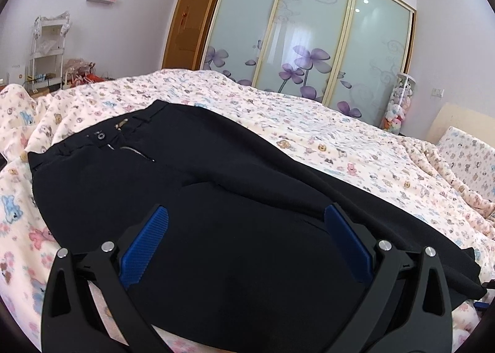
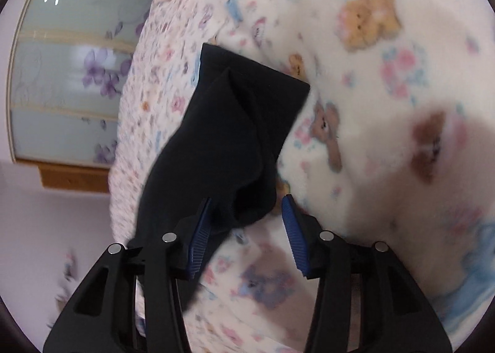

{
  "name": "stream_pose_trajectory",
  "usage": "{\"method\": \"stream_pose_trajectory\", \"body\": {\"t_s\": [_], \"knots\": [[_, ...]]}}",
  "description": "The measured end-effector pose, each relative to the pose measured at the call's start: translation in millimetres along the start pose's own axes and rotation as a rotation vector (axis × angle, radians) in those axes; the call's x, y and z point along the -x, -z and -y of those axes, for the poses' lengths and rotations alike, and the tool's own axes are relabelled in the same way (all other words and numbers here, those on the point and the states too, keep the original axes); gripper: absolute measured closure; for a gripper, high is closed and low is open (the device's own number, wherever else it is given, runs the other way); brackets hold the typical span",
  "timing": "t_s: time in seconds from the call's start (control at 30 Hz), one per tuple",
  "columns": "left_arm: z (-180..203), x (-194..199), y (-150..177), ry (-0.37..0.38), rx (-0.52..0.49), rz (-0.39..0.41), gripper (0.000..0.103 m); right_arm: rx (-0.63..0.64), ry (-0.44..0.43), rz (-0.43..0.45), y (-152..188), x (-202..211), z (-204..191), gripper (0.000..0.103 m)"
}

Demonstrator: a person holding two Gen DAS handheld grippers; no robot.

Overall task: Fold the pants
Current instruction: 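Lift the hems with the right gripper and carry them toward the waistband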

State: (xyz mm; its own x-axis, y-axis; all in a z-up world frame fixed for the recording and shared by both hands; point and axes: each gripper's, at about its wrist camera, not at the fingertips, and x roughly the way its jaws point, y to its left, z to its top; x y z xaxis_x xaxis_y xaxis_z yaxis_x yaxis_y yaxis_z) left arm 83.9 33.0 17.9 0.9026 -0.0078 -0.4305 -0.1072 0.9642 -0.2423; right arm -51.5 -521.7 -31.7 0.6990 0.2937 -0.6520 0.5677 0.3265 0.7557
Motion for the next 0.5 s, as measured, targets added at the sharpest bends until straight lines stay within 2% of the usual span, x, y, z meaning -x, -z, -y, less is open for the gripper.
{"method": "stream_pose_trajectory", "body": {"t_s": [0.07, 0.1, 0.13, 0.2, 0.23, 0.33, 0.37, 0.43, 0.47, 0.5], "knots": [[-0.8, -2.2, 0.5, 0.005, 0.007, -0.013, 0.002, -0.051, -0.032, -0.018, -3.0, -4.6, 3.4, 0.054], [-1.0, -3.1, 0.9, 0.005, 0.007, -0.016, 0.002, -0.046, -0.03, -0.03, -3.8, -7.3, 2.0, 0.062], [-1.3, -3.5, 1.0, 0.004, 0.008, -0.018, 0.002, 0.011, 0.003, -0.044, -4.3, -11.7, -4.9, 0.075], [-1.7, -3.5, 0.9, 0.004, 0.01, -0.019, 0.002, 0.115, 0.063, -0.023, -3.5, -9.9, -20.9, 0.078], [-1.7, -3.2, 1.0, 0.005, 0.011, -0.017, 0.002, 0.175, 0.068, 0.005, -3.6, -5.8, -33.1, 0.079], [0.1, -2.2, 1.6, 0.008, 0.002, -0.011, 0.002, 0.394, 0.039, 0.167, -6.7, 16.2, -76.9, 0.08], [0.7, -1.6, 1.6, 0.009, -0.002, -0.008, 0.002, 0.528, 0.018, 0.28, -6.1, 27.4, -98.8, 0.08], [1.9, -1.6, 1.5, 0.01, -0.009, -0.006, 0.002, 0.71, 0.069, 0.392, -2.4, 30.7, -117.2, 0.08], [2.3, -1.9, 1.4, 0.008, -0.011, -0.006, 0.002, 0.741, 0.109, 0.395, -4.6, 23.9, -117.0, 0.08], [2.2, -2.2, 1.0, 0.007, -0.01, -0.008, 0.002, 0.724, 0.16, 0.352, -9.8, 11.5, -107.1, 0.08]]}}
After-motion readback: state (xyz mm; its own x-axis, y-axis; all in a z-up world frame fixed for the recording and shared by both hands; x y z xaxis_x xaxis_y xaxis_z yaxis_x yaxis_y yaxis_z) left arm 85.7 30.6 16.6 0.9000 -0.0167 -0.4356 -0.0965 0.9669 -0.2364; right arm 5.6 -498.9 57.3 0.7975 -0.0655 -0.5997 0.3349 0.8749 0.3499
